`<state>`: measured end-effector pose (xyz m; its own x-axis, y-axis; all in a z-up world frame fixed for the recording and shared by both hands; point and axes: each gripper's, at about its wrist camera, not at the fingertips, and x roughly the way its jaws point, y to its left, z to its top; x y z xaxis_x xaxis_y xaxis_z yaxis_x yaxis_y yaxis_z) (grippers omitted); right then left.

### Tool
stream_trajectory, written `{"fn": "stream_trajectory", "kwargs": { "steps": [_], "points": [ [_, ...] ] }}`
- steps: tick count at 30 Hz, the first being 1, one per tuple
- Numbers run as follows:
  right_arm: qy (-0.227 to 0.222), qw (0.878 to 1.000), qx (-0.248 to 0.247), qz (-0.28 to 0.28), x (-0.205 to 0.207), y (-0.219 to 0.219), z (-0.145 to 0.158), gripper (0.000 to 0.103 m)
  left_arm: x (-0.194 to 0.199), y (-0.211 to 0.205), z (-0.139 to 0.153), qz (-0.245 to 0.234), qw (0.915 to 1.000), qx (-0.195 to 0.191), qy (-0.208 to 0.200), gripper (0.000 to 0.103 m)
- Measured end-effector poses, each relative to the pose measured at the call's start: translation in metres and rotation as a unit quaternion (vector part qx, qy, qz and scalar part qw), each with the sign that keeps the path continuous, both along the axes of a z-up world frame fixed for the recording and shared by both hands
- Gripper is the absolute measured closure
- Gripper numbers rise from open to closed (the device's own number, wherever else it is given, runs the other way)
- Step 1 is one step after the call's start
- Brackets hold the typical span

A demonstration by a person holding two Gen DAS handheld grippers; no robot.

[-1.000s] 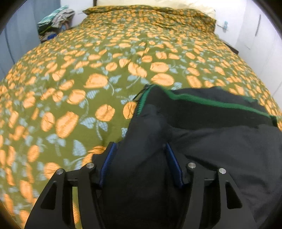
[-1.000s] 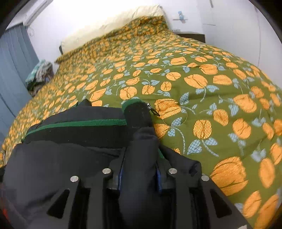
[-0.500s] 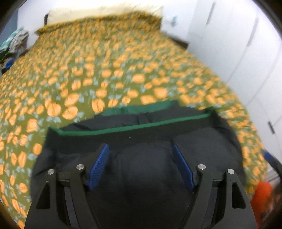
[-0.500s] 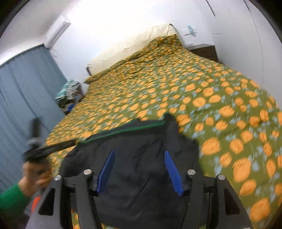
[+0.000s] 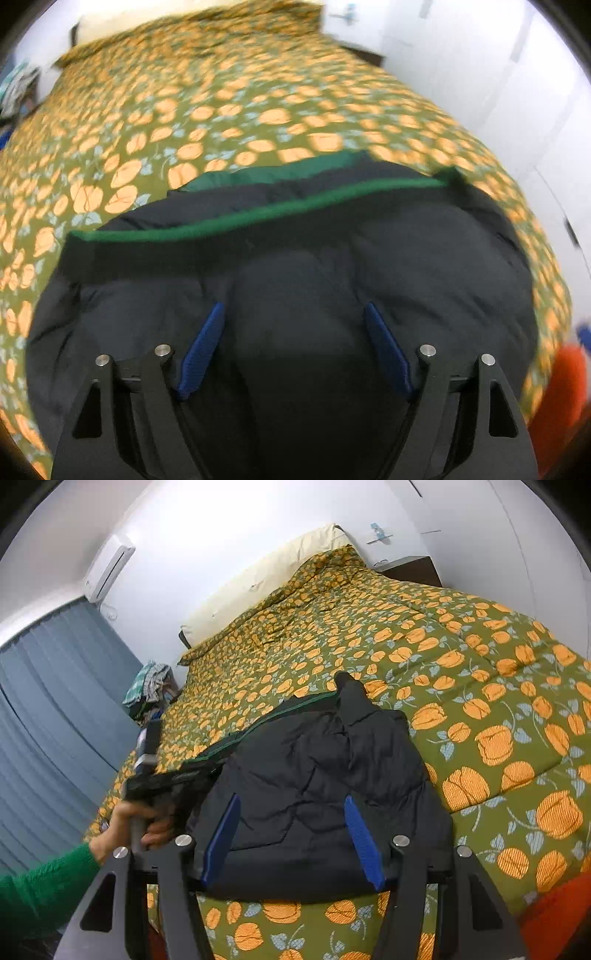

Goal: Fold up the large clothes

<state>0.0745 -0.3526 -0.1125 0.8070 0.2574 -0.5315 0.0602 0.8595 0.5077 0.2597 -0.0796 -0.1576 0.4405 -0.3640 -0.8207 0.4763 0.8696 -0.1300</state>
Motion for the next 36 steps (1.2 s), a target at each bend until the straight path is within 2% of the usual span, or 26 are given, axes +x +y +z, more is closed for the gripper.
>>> {"fn": "stream_trajectory", "kwargs": {
  "steps": [2,4,8,10,13,15,18,22,26,30,33,36],
  "points": [
    [-0.007,1.000,-0.001,0.001,-0.003,0.002,0.003,0.043,-0.021,0.003,0.000,-0.019,0.9998,0.007,-0.007,0.023],
    [-0.011,1.000,-0.005,0.007,-0.005,0.006,0.005,0.043,-0.034,0.002,-0.015,-0.029,0.9993,0.024,-0.004,0.023],
    [-0.005,1.000,0.001,0.019,-0.001,0.015,0.002,0.043,-0.035,-0.006,-0.041,-0.032,0.9986,0.041,-0.013,0.022],
    [0.002,1.000,0.005,0.024,0.002,0.019,0.000,0.043,-0.035,-0.008,-0.045,-0.031,0.9983,0.046,-0.018,0.022],
    [0.004,0.999,0.000,0.034,0.001,0.026,0.000,0.043,-0.041,-0.008,-0.039,-0.031,0.9979,0.052,-0.023,0.022],
    [0.004,0.999,0.000,0.035,-0.001,0.027,0.001,0.043,-0.049,-0.006,-0.028,-0.034,0.9979,0.052,-0.019,0.027],
    [0.001,1.000,0.003,0.031,-0.007,0.025,0.004,0.043,-0.078,0.000,-0.013,-0.051,0.9972,0.045,-0.033,0.027],
    [-0.002,1.000,0.002,0.030,-0.013,0.023,0.006,0.043,-0.104,-0.004,-0.032,-0.061,0.9957,0.062,-0.034,0.027],
    [0.008,0.999,0.007,0.032,-0.007,0.024,0.001,0.043,-0.104,-0.011,-0.050,-0.056,0.9947,0.072,-0.047,0.026],
    [0.005,0.999,0.014,0.033,-0.010,0.023,0.001,0.043,-0.108,-0.009,-0.039,-0.053,0.9946,0.076,-0.046,0.027],
    [0.002,1.000,0.014,0.023,-0.016,0.016,0.005,0.043,-0.133,-0.003,-0.024,-0.059,0.9940,0.073,-0.056,0.029],
    [-0.001,1.000,0.010,0.011,-0.024,0.008,0.007,0.043,-0.153,-0.003,-0.035,-0.062,0.9912,0.099,-0.063,0.029]
  ]
}}
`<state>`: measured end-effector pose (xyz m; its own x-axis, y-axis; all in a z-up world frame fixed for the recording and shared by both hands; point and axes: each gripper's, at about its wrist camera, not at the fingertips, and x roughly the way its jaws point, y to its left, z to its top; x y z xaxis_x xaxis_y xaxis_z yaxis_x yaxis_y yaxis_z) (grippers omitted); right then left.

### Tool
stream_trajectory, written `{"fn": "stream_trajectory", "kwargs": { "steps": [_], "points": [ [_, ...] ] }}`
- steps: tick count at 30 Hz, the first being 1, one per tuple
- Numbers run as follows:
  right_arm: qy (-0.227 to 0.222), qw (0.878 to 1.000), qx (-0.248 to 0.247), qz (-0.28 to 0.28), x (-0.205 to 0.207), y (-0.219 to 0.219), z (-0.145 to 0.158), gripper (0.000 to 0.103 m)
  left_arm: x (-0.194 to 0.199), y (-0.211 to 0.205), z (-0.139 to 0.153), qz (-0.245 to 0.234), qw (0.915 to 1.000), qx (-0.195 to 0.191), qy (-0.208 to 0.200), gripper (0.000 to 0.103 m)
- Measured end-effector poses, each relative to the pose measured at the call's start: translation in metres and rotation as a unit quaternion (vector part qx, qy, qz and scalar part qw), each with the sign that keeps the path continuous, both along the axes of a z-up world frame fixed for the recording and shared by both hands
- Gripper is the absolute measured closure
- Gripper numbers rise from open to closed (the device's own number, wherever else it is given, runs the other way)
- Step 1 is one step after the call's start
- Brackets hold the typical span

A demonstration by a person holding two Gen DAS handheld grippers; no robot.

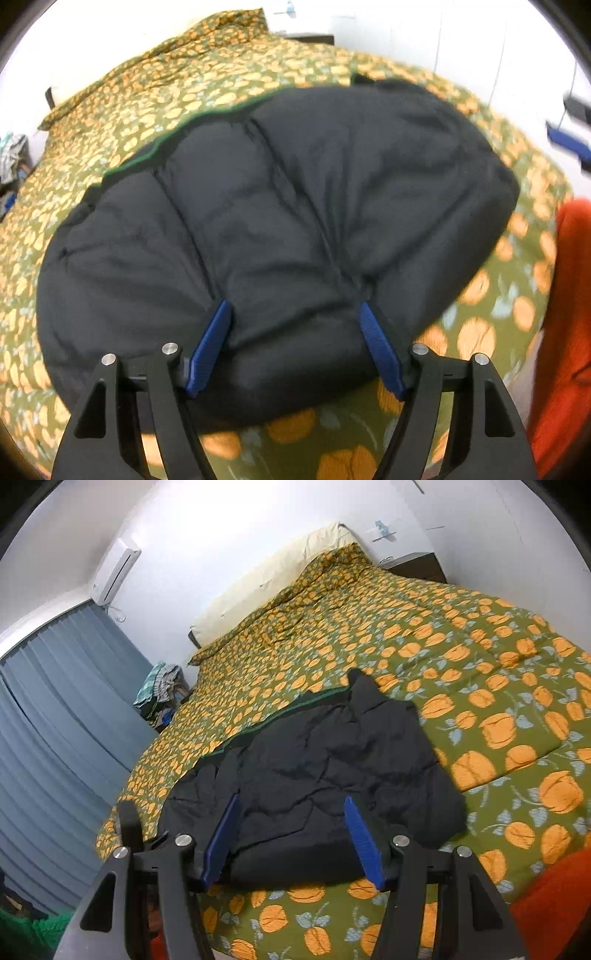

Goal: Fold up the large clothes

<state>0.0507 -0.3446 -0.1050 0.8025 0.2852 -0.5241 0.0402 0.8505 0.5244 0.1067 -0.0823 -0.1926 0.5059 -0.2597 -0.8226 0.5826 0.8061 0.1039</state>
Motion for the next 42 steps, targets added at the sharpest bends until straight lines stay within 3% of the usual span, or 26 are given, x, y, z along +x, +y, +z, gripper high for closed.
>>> {"fn": "stream_trajectory", "kwargs": {
  "steps": [3,6,8,10,11,15,17,20,22,27,28,29,30,31,34,36,40,42],
  "points": [
    [0.024,1.000,-0.011,-0.009,0.003,-0.006,-0.013,0.042,-0.006,-0.006,-0.012,0.000,0.9996,0.024,-0.015,0.028],
    [0.079,0.995,0.002,-0.057,0.010,-0.022,-0.033,0.042,-0.005,-0.006,0.001,0.004,0.9997,0.024,0.000,0.028],
    [0.102,0.991,0.030,-0.083,0.011,-0.036,-0.042,0.040,-0.002,0.001,0.019,0.010,0.9999,-0.006,0.012,0.028],
    [0.111,0.986,0.055,-0.109,0.006,-0.050,-0.048,0.027,0.007,0.006,0.039,0.019,0.9988,-0.043,0.010,0.023],
    [0.111,0.985,0.063,-0.115,0.004,-0.054,-0.051,0.025,0.010,0.007,0.047,0.023,0.9981,-0.057,0.007,0.018],
    [0.127,0.978,0.122,-0.113,0.007,-0.059,-0.071,0.025,0.034,-0.002,0.068,0.022,0.9933,-0.113,0.003,0.017],
    [0.133,0.973,0.155,-0.107,0.013,-0.059,-0.083,0.025,0.043,-0.016,0.056,0.007,0.9931,-0.117,0.007,0.017],
    [0.153,0.969,0.145,-0.127,0.028,-0.059,-0.100,0.025,0.055,-0.036,0.015,-0.009,0.9947,-0.090,0.049,0.018],
    [0.159,0.963,0.163,-0.142,0.034,-0.064,-0.111,0.024,0.054,-0.040,-0.007,-0.012,0.9951,-0.083,0.052,0.014],
    [0.158,0.948,0.218,-0.169,0.046,-0.072,-0.132,0.024,0.057,-0.035,-0.015,-0.008,0.9934,-0.099,0.058,0.011],
    [0.151,0.948,0.227,-0.166,0.048,-0.072,-0.134,0.030,0.057,-0.036,-0.015,-0.009,0.9937,-0.096,0.057,0.011],
    [0.144,0.950,0.232,-0.152,0.052,-0.069,-0.135,0.043,0.057,-0.037,-0.014,-0.011,0.9940,-0.093,0.055,0.011],
    [0.144,0.952,0.229,-0.146,0.053,-0.067,-0.134,0.070,0.058,-0.038,-0.013,-0.012,0.9944,-0.090,0.054,0.011],
    [0.138,0.954,0.222,-0.145,0.052,-0.065,-0.131,0.078,0.058,-0.038,-0.013,-0.012,0.9945,-0.088,0.055,0.011],
    [0.105,0.968,0.183,-0.138,0.043,-0.052,-0.106,0.084,0.064,-0.032,-0.001,-0.005,0.9934,-0.084,0.078,0.012],
    [0.071,0.981,0.137,-0.120,0.036,-0.037,-0.078,0.085,0.068,-0.024,0.019,-0.007,0.9919,-0.088,0.091,0.019],
    [0.010,0.997,0.031,-0.075,0.030,0.000,-0.024,0.085,0.085,-0.011,0.099,-0.025,0.9933,-0.103,0.045,0.019],
    [-0.028,0.998,-0.048,-0.040,0.029,0.033,0.006,0.085,0.098,-0.013,0.140,-0.044,0.9905,-0.122,0.046,0.016]
  ]
}}
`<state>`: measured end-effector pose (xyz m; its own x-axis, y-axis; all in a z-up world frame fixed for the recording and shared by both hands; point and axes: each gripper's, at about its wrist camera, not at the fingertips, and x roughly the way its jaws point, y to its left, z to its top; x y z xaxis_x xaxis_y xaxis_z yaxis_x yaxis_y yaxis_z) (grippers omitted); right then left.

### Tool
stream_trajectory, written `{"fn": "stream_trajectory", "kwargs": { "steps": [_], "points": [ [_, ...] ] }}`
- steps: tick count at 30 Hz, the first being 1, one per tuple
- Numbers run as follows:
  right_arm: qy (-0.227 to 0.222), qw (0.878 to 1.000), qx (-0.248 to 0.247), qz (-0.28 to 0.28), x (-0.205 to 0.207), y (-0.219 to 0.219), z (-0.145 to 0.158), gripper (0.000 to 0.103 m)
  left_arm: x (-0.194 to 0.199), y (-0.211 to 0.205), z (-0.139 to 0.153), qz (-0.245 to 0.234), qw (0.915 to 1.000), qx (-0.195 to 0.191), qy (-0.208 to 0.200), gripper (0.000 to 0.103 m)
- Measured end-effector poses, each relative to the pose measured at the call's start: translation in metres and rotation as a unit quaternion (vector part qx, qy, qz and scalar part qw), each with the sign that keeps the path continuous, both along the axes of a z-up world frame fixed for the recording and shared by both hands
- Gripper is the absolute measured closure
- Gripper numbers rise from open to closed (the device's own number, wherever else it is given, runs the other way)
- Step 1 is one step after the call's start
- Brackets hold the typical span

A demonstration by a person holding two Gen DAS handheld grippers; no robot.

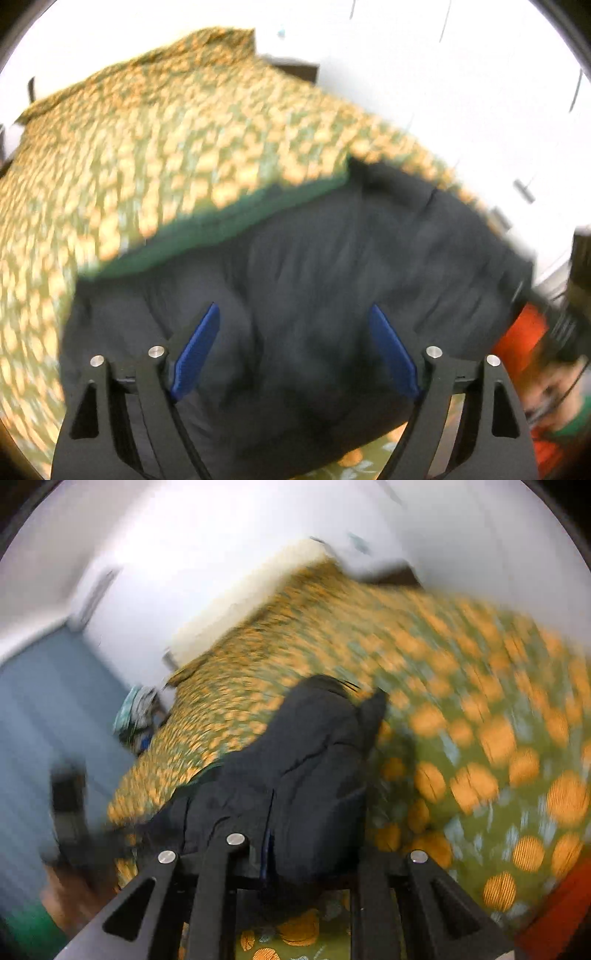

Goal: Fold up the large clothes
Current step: 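Grasp the folded jacket with both tools and lift it off the bed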

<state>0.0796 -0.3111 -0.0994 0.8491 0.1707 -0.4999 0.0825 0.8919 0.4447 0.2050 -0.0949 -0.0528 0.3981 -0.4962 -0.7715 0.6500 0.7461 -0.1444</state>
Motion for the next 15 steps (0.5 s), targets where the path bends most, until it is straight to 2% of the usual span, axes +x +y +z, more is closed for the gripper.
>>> {"fn": "stream_trajectory", "kwargs": {
  "steps": [2,5,10,12,15],
  "points": [
    [-0.023,0.998,-0.057,0.030,0.000,0.028,0.022,0.085,0.014,-0.012,0.038,-0.038,0.9989,-0.014,0.025,0.012],
    [-0.049,0.988,-0.124,0.072,0.000,0.068,0.045,0.085,0.021,-0.040,0.065,-0.095,0.9936,0.001,0.062,0.012],
    [-0.072,0.968,-0.209,0.122,-0.005,0.125,0.060,0.085,0.006,-0.060,0.075,-0.141,0.9842,0.058,0.091,0.015],
    [-0.078,0.956,-0.243,0.146,-0.006,0.149,0.064,0.085,0.002,-0.056,0.075,-0.139,0.9827,0.083,0.090,0.015],
    [-0.098,0.936,-0.286,0.181,-0.008,0.180,0.070,0.085,-0.003,-0.054,0.068,-0.121,0.9783,0.148,0.081,0.015]
  ]
}}
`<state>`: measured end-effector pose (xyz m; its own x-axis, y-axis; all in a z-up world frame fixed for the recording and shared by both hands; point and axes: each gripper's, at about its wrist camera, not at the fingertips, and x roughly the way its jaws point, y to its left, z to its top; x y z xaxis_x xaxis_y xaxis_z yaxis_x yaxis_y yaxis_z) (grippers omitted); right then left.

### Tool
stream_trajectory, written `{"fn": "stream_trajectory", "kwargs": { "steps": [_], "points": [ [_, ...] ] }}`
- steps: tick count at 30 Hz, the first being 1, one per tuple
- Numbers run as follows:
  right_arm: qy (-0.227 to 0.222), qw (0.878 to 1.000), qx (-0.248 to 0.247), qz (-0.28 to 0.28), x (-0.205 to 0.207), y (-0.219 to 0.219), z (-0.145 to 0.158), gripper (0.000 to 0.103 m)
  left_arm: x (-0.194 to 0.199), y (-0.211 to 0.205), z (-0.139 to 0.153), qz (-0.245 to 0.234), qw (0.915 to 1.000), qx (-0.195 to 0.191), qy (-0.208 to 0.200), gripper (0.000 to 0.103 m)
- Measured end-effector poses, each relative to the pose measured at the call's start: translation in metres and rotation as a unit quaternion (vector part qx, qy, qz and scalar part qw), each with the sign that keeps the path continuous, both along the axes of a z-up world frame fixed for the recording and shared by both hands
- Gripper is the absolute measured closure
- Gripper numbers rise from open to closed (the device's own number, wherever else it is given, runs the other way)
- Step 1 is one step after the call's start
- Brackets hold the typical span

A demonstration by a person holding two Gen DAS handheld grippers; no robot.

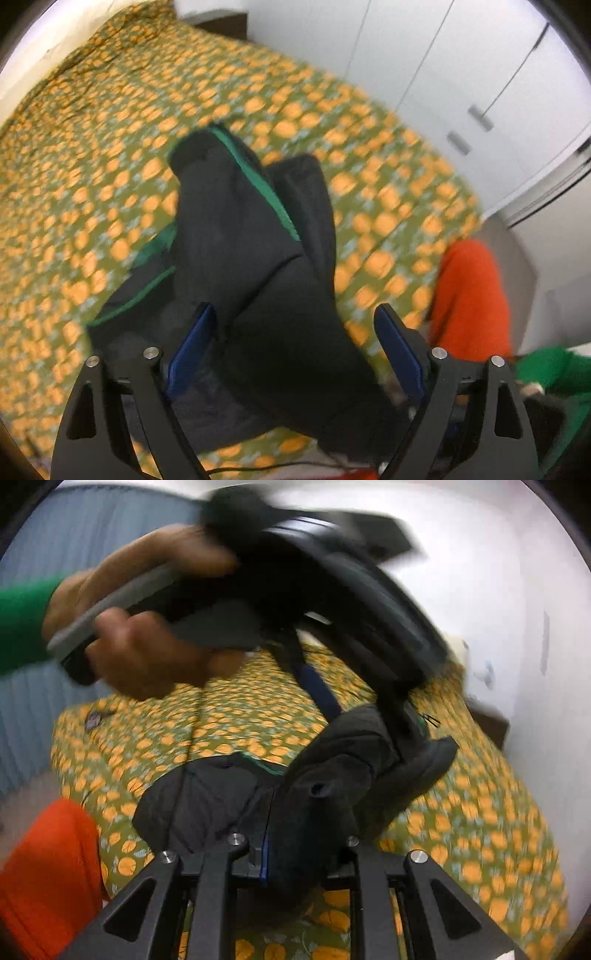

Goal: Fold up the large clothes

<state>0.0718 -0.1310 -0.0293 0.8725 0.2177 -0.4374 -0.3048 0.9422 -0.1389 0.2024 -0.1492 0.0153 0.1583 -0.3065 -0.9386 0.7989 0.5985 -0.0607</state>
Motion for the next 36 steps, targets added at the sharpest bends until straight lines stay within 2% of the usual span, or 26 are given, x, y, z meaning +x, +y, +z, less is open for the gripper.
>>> {"fn": "stream_trajectory", "kwargs": {
  "steps": [3,4,5,7,8,11,12,13,14,15,18,21,23,25,26,30,36],
  "points": [
    [-0.015,0.999,-0.022,0.045,-0.005,0.029,0.003,0.085,-0.003,0.003,-0.016,0.010,0.9964,0.075,-0.040,0.017],
    [-0.020,0.998,-0.028,0.057,-0.008,0.040,0.003,0.085,-0.002,0.006,-0.024,0.021,0.9937,0.099,-0.049,0.032],
    [-0.020,0.997,-0.025,0.066,-0.010,0.045,0.003,0.085,0.002,0.010,-0.031,0.033,0.9928,0.108,-0.041,0.044],
    [-0.016,0.997,-0.015,0.075,-0.013,0.052,0.004,0.085,0.009,0.021,-0.038,0.055,0.9940,0.092,-0.021,0.063],
    [-0.014,0.997,-0.012,0.071,-0.013,0.053,0.003,0.085,0.012,0.025,-0.039,0.062,0.9943,0.085,-0.017,0.069],
    [0.003,0.997,0.024,0.074,-0.011,0.042,0.003,0.080,0.021,0.046,-0.038,0.093,0.9939,0.058,-0.013,0.074],
    [0.017,0.995,0.045,0.083,-0.012,0.037,0.005,0.067,0.024,0.053,-0.038,0.102,0.9933,0.052,-0.013,0.074],
    [0.032,0.993,0.063,0.093,-0.013,0.030,0.006,0.041,0.028,0.066,-0.039,0.114,0.9925,0.043,-0.008,0.074],
    [0.039,0.991,0.083,0.099,-0.015,0.023,0.007,0.033,0.033,0.081,-0.040,0.129,0.9910,0.035,-0.001,0.074],
    [0.042,0.989,0.103,0.101,-0.018,0.013,0.008,0.030,0.037,0.091,-0.043,0.143,0.9893,0.030,0.004,0.075],
    [0.069,0.982,0.146,0.094,-0.019,-0.011,0.003,0.030,0.048,0.134,-0.056,0.189,0.9816,0.020,0.017,0.075],
    [0.107,0.981,0.153,0.052,0.000,-0.031,-0.014,0.030,0.056,0.182,-0.078,0.237,0.9707,0.011,0.038,0.075],
    [0.133,0.976,0.169,0.021,0.018,-0.046,-0.025,0.037,0.060,0.210,-0.093,0.266,0.9625,0.003,0.051,0.074],
    [0.150,0.972,0.180,0.004,0.037,-0.055,-0.030,0.052,0.062,0.230,-0.104,0.288,0.9558,-0.008,0.061,0.074],
    [0.155,0.971,0.182,-0.001,0.049,-0.055,-0.030,0.055,0.063,0.240,-0.111,0.298,0.9522,-0.016,0.066,0.074],
    [0.165,0.970,0.181,0.004,0.096,-0.043,-0.024,0.058,0.065,0.264,-0.129,0.315,0.9448,-0.044,0.079,0.071],
    [0.183,0.970,0.151,0.044,0.182,0.016,-0.022,0.059,0.070,0.280,-0.152,0.326,0.9382,-0.070,0.093,0.067]
  ]
}}
